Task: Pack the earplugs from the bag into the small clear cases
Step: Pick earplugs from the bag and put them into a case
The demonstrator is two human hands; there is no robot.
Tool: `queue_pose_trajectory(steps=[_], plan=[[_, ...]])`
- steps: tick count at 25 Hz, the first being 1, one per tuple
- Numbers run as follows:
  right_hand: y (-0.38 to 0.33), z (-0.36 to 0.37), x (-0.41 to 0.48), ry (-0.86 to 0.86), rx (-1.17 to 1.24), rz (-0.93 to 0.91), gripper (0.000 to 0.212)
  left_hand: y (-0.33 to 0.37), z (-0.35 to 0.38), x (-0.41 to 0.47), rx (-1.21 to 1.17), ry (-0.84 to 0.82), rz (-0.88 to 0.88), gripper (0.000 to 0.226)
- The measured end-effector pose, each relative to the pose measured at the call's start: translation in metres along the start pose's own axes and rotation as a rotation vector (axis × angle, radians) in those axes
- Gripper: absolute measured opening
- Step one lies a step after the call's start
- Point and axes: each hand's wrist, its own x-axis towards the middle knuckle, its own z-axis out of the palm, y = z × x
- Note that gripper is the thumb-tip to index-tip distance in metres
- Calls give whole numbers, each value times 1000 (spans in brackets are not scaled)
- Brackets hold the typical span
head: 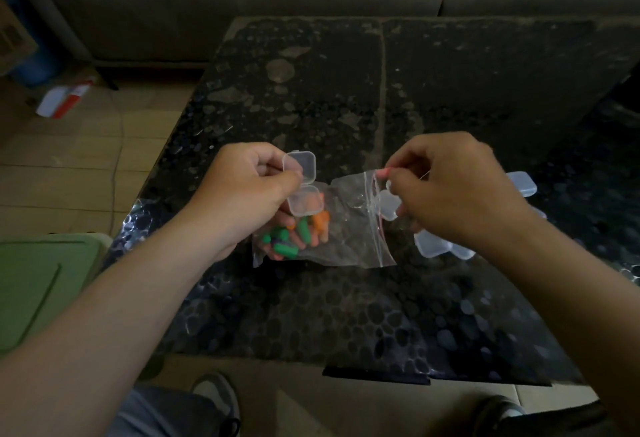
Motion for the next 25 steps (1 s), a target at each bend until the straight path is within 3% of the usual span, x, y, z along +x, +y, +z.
queue_pose_trajectory(steps=[4,7,12,25], plan=[[-7,-2,-4,-30,252,-55,17,10,2,-10,-141,-224,-42,5],[-11,5,-10,-106,264,-219,11,15,4,-14,-231,-304,-88,10],[-2,12,-8,-146,241,-339,11,15,3,-13,-295,-362,-148,16],[-5,12,-12,-169,236,-353,28,18,2,-17,-332,-384,-121,12]])
